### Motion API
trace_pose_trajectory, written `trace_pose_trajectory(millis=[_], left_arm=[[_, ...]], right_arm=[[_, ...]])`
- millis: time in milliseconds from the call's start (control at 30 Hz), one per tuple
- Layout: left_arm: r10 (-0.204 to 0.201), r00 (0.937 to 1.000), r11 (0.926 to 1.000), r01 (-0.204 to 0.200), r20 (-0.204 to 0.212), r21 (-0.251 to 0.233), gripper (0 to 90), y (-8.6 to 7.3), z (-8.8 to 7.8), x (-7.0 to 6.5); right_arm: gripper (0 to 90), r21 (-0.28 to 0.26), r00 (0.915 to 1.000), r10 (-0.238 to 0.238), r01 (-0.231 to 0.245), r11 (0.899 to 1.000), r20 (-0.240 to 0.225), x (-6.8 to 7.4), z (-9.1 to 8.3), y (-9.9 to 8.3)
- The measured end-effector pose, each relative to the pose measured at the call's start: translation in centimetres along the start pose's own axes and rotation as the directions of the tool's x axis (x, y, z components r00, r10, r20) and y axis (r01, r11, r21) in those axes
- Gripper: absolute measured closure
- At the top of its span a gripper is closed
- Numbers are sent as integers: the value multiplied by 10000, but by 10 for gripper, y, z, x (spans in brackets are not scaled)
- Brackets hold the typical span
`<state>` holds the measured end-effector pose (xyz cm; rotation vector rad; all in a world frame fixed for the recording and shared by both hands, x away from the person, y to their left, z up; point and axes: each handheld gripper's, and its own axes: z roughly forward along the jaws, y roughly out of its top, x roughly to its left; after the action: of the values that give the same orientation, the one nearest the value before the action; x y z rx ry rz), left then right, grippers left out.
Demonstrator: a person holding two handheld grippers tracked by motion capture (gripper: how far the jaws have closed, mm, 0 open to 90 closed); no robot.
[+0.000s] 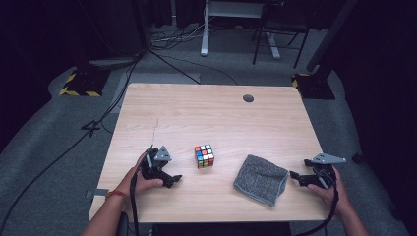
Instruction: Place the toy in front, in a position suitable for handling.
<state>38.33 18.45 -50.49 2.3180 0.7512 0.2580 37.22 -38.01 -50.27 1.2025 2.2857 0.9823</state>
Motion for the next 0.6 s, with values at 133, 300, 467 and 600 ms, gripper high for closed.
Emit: trace_pose_trajectory(millis=[133, 300, 467, 600], left_arm=[[10, 10000, 10000, -10, 0, 0, 1, 0, 0, 0], [-68, 10000, 10000, 68, -46, 10, 1, 0, 0, -2], [-75, 10000, 10000, 76, -55, 5, 1, 1, 1, -2], [-33, 10000, 10000, 33, -32, -5, 1, 1, 1, -2]], right_arm=[[166, -274, 9997, -106, 100, 9996, -203, -1, -5, 0], [195, -828, 9993, -207, 182, 9964, -295, 1, -20, 6], [205, -1154, 9970, -469, 396, 9925, -617, 10, -29, 17], [233, -1330, 9823, -1627, 1497, 9797, -932, 38, -36, 38]])
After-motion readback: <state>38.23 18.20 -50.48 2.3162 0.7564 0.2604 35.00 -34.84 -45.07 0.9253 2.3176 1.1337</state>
